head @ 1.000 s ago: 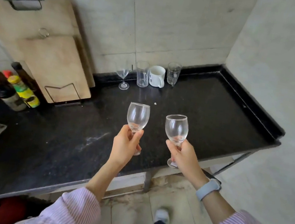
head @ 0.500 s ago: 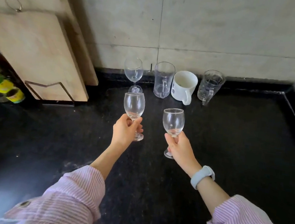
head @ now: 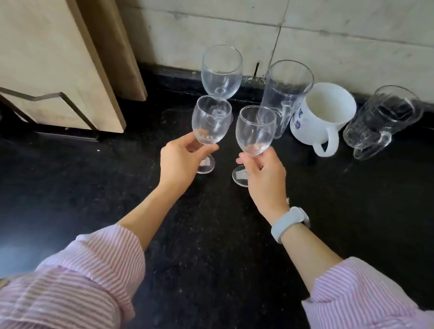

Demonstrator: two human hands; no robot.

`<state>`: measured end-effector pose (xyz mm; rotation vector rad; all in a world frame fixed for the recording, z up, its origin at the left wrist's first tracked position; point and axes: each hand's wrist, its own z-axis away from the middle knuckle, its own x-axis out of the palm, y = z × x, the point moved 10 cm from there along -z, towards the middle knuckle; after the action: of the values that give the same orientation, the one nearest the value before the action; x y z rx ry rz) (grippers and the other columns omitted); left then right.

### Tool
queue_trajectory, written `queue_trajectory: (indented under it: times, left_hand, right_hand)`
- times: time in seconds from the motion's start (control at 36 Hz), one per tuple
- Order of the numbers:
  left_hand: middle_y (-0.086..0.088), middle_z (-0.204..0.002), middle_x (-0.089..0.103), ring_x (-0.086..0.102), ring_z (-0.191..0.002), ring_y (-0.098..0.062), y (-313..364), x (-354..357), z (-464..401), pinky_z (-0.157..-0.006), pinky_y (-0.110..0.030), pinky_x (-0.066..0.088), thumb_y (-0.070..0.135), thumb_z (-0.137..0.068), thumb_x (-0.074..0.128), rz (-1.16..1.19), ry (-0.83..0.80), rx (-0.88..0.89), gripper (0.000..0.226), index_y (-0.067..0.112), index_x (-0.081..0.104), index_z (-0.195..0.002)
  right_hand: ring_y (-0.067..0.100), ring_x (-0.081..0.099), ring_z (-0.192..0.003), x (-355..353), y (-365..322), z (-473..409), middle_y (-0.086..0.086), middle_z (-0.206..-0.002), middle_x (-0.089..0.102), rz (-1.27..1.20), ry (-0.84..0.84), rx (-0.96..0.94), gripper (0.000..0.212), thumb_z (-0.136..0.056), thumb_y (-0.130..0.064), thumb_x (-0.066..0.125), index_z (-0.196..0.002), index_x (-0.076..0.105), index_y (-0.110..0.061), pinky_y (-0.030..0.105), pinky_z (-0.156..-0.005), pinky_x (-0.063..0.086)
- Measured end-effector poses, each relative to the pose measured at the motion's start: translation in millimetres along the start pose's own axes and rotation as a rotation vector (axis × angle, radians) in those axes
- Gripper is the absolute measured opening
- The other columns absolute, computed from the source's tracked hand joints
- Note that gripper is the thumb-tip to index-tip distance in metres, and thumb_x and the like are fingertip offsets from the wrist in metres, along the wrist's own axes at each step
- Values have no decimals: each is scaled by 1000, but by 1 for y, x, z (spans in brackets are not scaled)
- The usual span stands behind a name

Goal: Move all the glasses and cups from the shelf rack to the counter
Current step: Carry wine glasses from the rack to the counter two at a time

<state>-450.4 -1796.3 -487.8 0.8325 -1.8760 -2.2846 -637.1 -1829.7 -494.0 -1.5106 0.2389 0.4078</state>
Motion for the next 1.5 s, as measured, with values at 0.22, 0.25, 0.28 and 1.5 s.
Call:
queue_trajectory:
  times: [0.22,0.25,0.28,1.5]
  left_hand:
    - [23,-62,67,63,-67,7,-12,-4,-16,-65,-4,45,20,-73,76,48,11,16,25,43,65,-70]
    - [26,-62,66,64,-68,8,-13,-4,-18,-66,-4,45,19,-73,76,58,5,16,25,43,66,-72]
    - [27,-62,66,64,-70,9,-13,-3,-19,-67,-3,45,19,-73,76,64,-3,16,26,43,65,-74]
    - [-6,-157,13,3,-145,-24,-65,-50,95,-115,-54,5,35,-96,38,-950,-130,-7,54,18,22,-145]
  right_hand:
    - [17,64,-84,8,6,-15,-4,-87,64,5,54,11,23,-86,-22,60,-104,57,-7,37,-81,54]
    - [17,63,-83,8,6,-16,-4,-86,63,0,57,16,23,-86,-21,61,-104,57,-7,41,-81,54]
    - [17,63,-82,9,6,-17,-5,-85,63,-9,66,23,23,-86,-20,61,-104,57,-6,43,-82,54]
    - [24,12,-145,75,-3,89,6,-153,29,897,-490,-302,48,-95,-33,31,-140,32,-18,52,-116,10]
